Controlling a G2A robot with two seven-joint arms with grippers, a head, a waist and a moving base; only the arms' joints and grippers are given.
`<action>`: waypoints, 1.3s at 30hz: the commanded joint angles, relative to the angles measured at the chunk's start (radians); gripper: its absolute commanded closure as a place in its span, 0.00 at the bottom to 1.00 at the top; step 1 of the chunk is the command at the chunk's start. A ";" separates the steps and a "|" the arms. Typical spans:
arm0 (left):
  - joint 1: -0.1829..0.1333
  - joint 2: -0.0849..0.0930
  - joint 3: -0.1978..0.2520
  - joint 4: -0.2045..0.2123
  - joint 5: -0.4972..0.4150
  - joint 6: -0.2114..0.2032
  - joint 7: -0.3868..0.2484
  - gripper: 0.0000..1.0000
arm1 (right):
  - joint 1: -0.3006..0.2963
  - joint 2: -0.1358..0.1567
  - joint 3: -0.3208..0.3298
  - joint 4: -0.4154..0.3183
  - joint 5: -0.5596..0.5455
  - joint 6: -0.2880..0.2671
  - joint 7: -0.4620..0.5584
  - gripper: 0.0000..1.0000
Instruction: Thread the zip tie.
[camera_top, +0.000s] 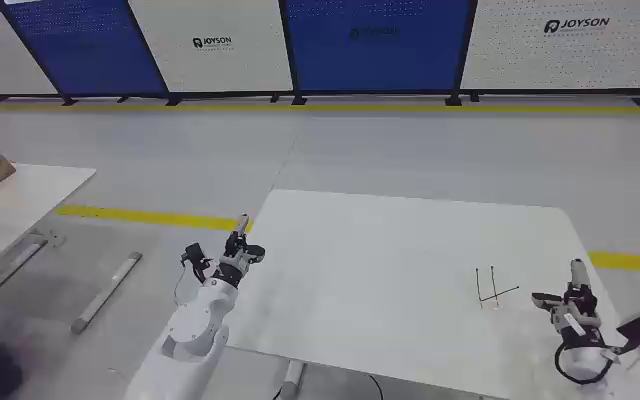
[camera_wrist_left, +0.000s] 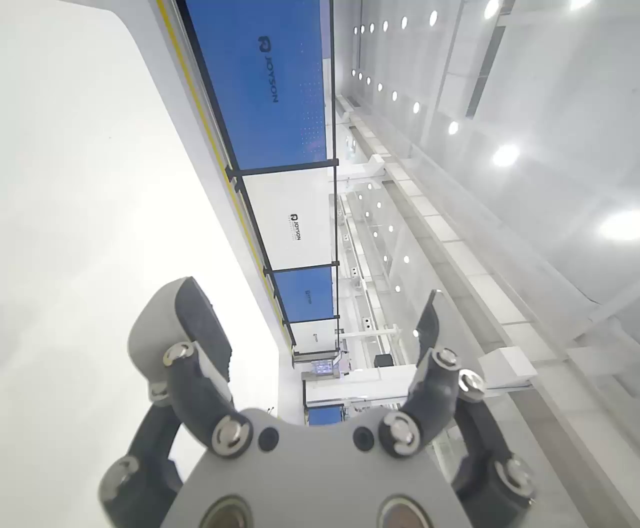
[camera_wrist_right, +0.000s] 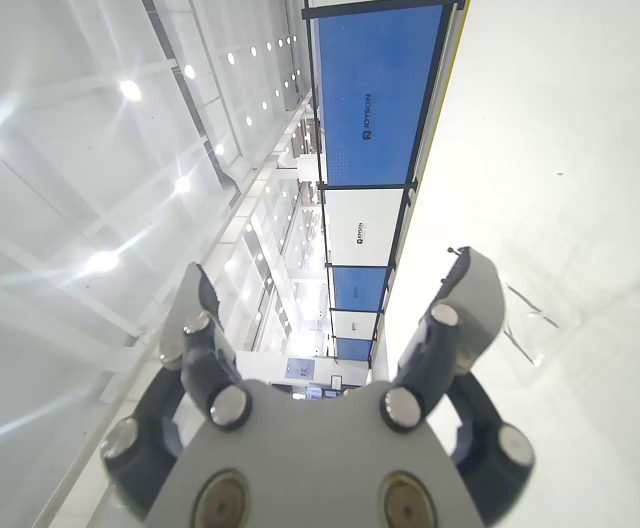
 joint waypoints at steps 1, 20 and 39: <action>0.000 0.000 0.000 0.000 0.000 0.000 0.000 0.22 | 0.000 0.000 0.000 0.000 0.000 0.000 0.000 0.22; 0.000 0.000 0.000 0.000 0.000 0.000 0.000 0.22 | 0.000 0.000 0.000 0.000 0.000 0.000 0.000 0.00; 0.000 0.000 0.000 0.000 0.000 0.000 0.000 0.00 | 0.033 0.015 0.113 -0.018 0.035 0.058 0.222 0.00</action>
